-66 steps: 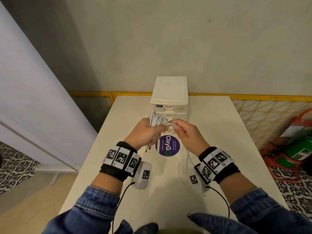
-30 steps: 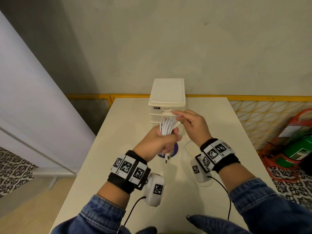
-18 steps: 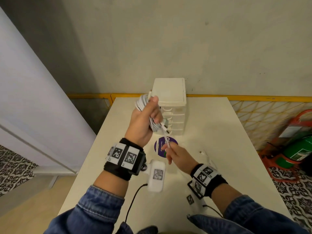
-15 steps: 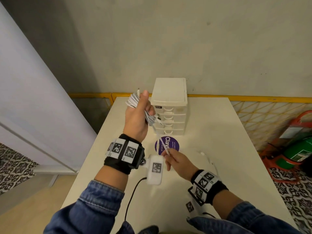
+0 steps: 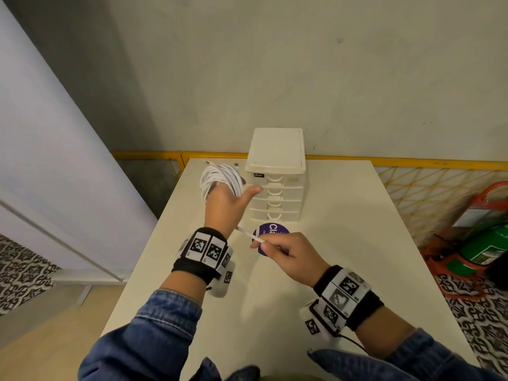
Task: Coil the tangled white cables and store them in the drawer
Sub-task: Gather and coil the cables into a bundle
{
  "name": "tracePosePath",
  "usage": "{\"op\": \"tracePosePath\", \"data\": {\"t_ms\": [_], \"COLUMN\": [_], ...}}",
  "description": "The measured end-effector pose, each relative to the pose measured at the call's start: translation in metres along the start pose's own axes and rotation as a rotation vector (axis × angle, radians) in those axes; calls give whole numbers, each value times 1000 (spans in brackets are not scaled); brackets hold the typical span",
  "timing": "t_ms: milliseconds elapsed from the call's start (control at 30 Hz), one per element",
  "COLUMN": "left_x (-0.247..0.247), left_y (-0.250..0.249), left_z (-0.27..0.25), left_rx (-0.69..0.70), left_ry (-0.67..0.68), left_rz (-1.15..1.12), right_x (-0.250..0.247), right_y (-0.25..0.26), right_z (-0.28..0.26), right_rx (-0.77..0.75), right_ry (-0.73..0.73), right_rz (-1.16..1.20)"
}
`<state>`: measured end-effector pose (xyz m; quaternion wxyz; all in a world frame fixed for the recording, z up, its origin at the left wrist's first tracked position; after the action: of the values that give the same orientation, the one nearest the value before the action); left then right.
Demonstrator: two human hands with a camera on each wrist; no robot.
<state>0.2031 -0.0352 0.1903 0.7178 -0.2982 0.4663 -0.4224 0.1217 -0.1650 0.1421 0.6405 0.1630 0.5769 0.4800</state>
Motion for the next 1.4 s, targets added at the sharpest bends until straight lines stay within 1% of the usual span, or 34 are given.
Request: {"op": "tracePosePath", "data": {"t_ms": [67, 167, 233, 300, 433, 467, 533, 633, 733, 833, 967, 1067, 1200, 1300, 1333, 1400], "left_x": [14, 27, 43, 59, 78, 82, 87, 89, 87, 83, 73, 67, 63, 50, 45, 33], "left_y": [7, 15, 11, 4, -7, -11, -19, -21, -25, -32, -39, -43, -49, -63, -66, -64], "left_z": [-5, -15, -28, -42, -66, -70, -74, -73, -74, -73, -65, -61, -56, -45, -39, -26], "left_rx": [3, -98, -159, -161, -188, -195, -215, -266, -326, -359, -385, -407, -367, -272, -248, -239], "left_ry": [92, 191, 323, 458, 654, 691, 733, 738, 731, 725, 665, 632, 608, 568, 532, 385], "left_rz": [8, -219, -259, -252, -350, -354, -364, -437, -618, -782, -954, -1057, -1105, -1244, -1292, -1330], "right_x": [-7, -22, -39, -51, -68, -71, -77, -84, -83, -78, -55, -44, -35, -24, -21, -14], "right_y": [12, 18, 18, 16, -1, -4, -5, -10, -28, -49, -70, -77, -77, -91, -93, -95], "right_z": [4, 9, 10, 11, 18, 20, 23, 29, 33, 26, 12, 7, 4, -3, -6, -11], "right_rx": [-52, -67, -61, -55, 51, 69, 58, 45, 80, 143, 198, 204, 166, 227, 239, 254], "right_ry": [-33, -107, -210, -284, -343, -345, -364, -388, -356, -336, -261, -227, -212, -169, -161, -145], "right_rz": [0, -13, -12, -27, -51, -38, -20, 10, 83, 167, 85, 30, -92, -162, -185, -223]}}
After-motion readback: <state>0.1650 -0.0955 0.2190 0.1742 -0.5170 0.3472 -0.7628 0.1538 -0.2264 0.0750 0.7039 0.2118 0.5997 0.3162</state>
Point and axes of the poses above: each hand's wrist, its own z-axis towards the middle knuckle, its own x-axis out of the palm, y = z × x, the point moved 10 cm from there along z, towards the middle knuckle, and after that the axes turned 6 degrees about -z, right-handed, at the moved point
